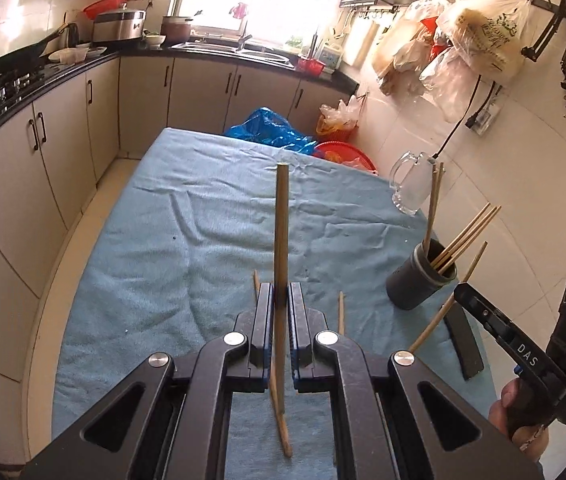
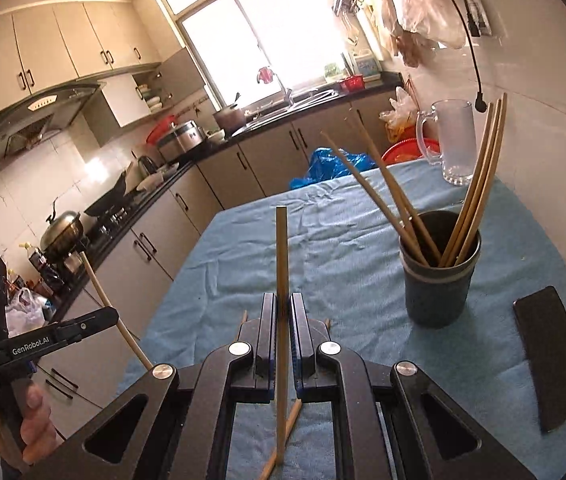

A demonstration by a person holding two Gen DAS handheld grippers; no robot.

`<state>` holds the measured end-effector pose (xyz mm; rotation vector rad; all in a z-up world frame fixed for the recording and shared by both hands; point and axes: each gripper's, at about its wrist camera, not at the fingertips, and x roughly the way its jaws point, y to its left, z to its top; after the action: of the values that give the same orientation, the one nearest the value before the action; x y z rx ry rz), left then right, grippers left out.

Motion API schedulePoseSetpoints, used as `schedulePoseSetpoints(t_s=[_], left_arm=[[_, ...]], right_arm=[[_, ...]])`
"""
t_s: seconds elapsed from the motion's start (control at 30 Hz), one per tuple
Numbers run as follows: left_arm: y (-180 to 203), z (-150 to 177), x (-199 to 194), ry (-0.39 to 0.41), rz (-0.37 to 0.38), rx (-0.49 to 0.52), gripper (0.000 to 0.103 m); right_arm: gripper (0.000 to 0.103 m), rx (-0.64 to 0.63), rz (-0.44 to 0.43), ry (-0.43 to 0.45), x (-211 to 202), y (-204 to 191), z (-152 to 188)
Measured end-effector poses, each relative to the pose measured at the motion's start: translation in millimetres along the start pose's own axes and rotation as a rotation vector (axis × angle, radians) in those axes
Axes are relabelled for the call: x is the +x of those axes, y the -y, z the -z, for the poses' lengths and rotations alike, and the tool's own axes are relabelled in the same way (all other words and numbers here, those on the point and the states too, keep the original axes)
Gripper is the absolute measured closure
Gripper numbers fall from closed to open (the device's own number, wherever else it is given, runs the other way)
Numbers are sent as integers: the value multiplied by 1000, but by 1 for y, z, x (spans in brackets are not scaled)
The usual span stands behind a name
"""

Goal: Organize utensils
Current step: 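Lift the chopstick upright and carry it over the black holder cup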

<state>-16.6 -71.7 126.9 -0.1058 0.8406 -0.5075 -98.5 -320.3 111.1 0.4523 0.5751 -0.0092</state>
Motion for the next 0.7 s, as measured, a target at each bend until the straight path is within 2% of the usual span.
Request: schedulePoseSetpoints(t_s=[0.7], left_arm=[[24, -11, -5, 13, 60, 39, 97]], right_arm=[[96, 86, 16, 126, -48, 36, -22]])
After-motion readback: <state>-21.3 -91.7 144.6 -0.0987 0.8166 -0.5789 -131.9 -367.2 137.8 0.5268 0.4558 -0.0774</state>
